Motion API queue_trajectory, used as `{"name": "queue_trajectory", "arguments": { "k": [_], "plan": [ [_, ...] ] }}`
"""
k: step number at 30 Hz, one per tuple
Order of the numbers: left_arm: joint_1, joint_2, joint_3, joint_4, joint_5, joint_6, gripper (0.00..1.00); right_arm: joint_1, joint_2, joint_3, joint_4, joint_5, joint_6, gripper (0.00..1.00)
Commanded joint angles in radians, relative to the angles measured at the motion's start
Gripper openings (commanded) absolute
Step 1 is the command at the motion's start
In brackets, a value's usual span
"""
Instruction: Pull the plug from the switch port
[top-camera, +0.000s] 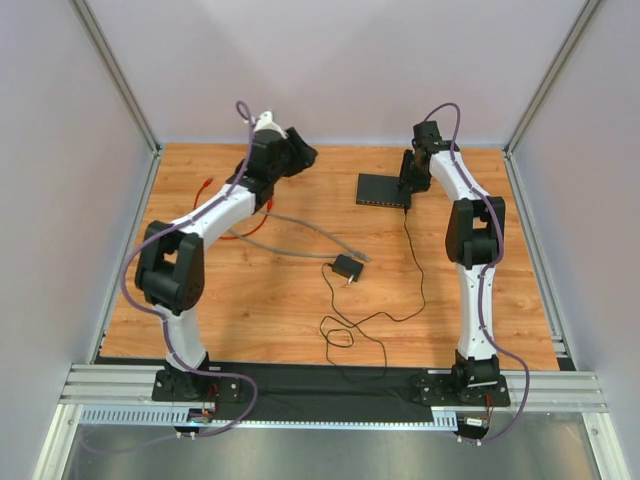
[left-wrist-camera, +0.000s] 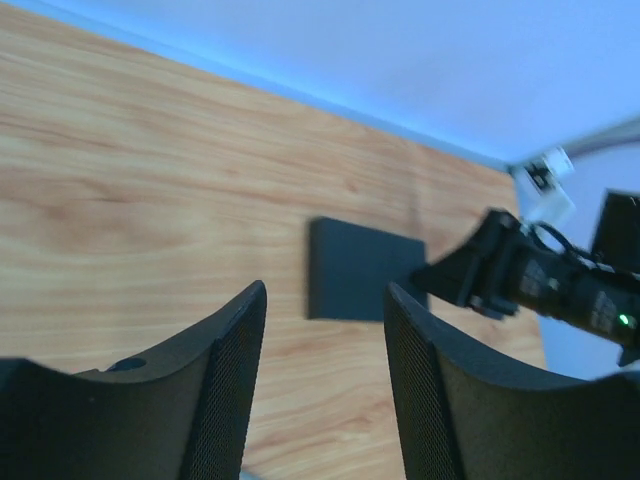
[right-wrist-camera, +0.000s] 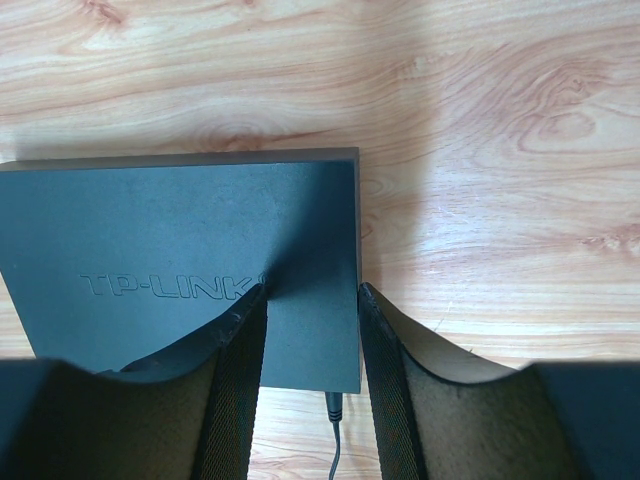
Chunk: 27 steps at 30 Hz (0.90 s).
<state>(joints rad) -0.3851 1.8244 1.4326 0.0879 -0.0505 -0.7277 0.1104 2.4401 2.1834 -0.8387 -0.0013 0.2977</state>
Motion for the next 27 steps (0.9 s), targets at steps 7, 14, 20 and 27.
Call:
{"name": "queue_trajectory", "arguments": {
  "k": [7,14,20,27],
  "plan": [
    [-0.264,0.36,0.296,0.07,0.091,-0.225,0.52,-0.027,-0.055,-0.174,0.056,-0.049,0.004,0.44],
    [-0.348,0.466,0.388,0.075,0.044,-0.285,0.51,-0.072,-0.038,-0.189,0.096,-0.187,0.028,0.42],
    [-0.377,0.572,0.474,0.069,0.099,-0.311,0.46,-0.08,-0.029,-0.172,0.07,-0.184,0.009,0.42],
    [-0.399,0.644,0.525,0.05,0.075,-0.265,0.37,-0.094,-0.03,-0.182,0.078,-0.196,0.012,0.41]
  ]
}}
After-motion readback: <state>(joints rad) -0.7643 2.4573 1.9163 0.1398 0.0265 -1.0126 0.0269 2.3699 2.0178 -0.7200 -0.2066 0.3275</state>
